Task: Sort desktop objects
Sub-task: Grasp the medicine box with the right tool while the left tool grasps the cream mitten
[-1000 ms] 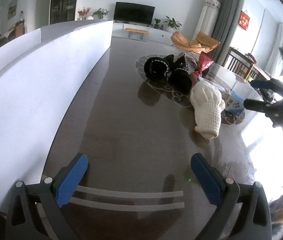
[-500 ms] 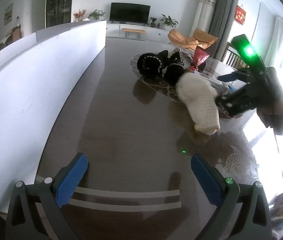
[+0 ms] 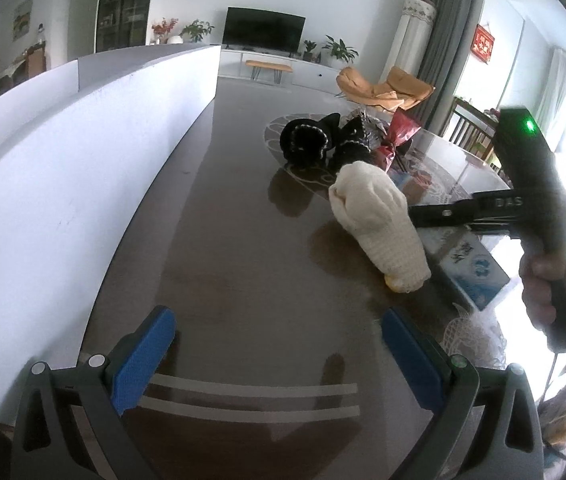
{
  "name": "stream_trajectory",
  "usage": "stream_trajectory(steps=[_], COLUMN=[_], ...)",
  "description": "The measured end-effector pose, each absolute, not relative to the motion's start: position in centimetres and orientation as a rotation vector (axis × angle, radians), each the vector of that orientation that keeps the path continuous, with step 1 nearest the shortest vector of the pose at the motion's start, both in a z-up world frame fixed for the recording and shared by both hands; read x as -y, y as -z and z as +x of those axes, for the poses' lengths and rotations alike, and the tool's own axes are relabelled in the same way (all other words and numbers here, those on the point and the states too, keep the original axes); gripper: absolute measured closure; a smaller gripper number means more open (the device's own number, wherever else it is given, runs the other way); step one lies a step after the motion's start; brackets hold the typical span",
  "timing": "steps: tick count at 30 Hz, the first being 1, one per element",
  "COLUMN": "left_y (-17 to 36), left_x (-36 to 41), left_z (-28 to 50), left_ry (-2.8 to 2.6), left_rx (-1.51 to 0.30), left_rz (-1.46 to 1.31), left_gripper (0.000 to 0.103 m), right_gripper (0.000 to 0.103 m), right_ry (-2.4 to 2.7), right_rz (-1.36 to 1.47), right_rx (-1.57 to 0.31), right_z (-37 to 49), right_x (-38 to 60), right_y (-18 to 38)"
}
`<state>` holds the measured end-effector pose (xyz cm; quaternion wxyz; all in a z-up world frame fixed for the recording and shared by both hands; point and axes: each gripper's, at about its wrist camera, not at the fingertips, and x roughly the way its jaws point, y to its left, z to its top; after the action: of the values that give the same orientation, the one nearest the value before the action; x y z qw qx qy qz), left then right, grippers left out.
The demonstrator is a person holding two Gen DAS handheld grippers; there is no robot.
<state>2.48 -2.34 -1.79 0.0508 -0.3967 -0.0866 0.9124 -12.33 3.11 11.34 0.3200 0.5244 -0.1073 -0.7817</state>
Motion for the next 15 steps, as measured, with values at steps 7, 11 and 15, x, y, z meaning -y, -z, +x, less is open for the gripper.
stream_trajectory(steps=[7, 11, 15], left_y=[2.0, 2.2, 0.9], left_x=[2.5, 2.4, 1.9], left_z=[2.4, 2.4, 2.1], left_ry=[-2.777, -2.766, -2.757], left_rx=[0.279, 0.292, 0.378], left_rz=[-1.204, -1.216, -1.162], left_gripper=[0.000, 0.000, 0.000], right_gripper=[0.016, 0.016, 0.016], right_ry=[2.221, 2.262, 2.218], right_rz=[1.382, 1.348, 1.368], right_rx=[0.340, 0.293, 0.098], right_z=[-12.4, -12.3, -11.2], right_x=[-9.3, -10.5, -7.8], right_y=[-13.2, -14.4, -14.1])
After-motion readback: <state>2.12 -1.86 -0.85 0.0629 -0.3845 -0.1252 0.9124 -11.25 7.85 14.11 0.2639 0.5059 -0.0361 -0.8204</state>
